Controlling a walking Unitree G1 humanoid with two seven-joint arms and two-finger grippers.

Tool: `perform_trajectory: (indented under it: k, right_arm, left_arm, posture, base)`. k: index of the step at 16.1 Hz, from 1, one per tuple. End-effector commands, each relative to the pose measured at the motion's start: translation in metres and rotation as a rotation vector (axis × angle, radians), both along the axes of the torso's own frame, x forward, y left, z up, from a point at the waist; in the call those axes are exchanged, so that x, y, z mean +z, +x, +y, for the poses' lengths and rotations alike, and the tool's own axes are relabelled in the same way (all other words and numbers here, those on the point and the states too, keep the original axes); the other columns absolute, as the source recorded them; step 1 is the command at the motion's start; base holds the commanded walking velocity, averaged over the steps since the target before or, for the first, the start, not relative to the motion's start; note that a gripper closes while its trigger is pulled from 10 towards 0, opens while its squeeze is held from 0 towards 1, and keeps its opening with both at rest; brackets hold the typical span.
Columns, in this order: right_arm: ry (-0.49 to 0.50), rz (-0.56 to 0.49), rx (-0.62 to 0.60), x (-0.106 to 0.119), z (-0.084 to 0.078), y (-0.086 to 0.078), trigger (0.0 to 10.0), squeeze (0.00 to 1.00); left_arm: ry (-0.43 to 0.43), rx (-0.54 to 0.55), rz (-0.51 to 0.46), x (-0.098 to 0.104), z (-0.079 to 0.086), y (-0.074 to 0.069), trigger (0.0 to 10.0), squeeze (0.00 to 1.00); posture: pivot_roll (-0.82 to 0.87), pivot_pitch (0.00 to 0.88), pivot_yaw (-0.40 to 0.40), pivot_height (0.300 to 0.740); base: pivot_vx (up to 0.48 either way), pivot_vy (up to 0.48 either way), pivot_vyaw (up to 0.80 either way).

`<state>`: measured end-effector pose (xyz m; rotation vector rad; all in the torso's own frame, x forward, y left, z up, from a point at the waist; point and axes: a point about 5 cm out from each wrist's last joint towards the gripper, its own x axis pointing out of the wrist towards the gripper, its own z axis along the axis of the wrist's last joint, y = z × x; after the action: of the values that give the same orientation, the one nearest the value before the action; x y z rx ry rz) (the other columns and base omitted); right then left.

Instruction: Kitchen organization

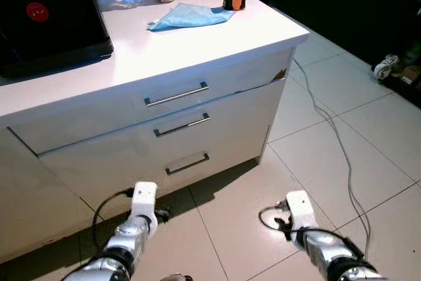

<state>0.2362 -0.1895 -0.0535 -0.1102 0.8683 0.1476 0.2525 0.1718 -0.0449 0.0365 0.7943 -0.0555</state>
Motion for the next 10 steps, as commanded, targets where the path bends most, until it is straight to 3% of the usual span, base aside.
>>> perform_trajectory:
  k: [1, 3, 5, 10]
  right_arm:
    - [0.021, -0.028, -0.029, 0.001, 0.001, 0.001, 10.0, 0.00]
    - [-0.049, -0.029, -0.028, 0.001, -0.004, 0.000, 10.0, 0.00]
    - [-0.033, -0.037, -0.039, 0.001, -0.007, -0.001, 10.0, 0.00]
    - [-0.057, 0.007, -0.107, -0.013, -0.017, -0.026, 10.0, 0.00]
  left_arm:
    - [0.017, -0.039, -0.003, -0.002, -0.002, -0.004, 10.0, 0.00]
    - [0.010, -0.034, -0.024, 0.000, 0.003, -0.002, 10.0, 0.00]
    - [-0.006, -0.022, -0.053, 0.004, 0.007, 0.003, 10.0, 0.00]
    - [0.014, -0.086, -0.064, 0.007, 0.004, 0.007, 10.0, 0.00]
  posture:
    - [-0.02, 0.000, 0.063, 0.740]
    - [-0.02, 0.000, 0.069, 0.740]
    - [-0.02, 0.000, 0.075, 0.740]
    - [-0.02, 0.000, 0.108, 0.740]
  base:
    - [0.000, 0.000, 0.00]
    - [0.000, 0.000, 0.00]
    - [0.000, 0.000, 0.00]
    - [0.000, 0.000, 0.80]
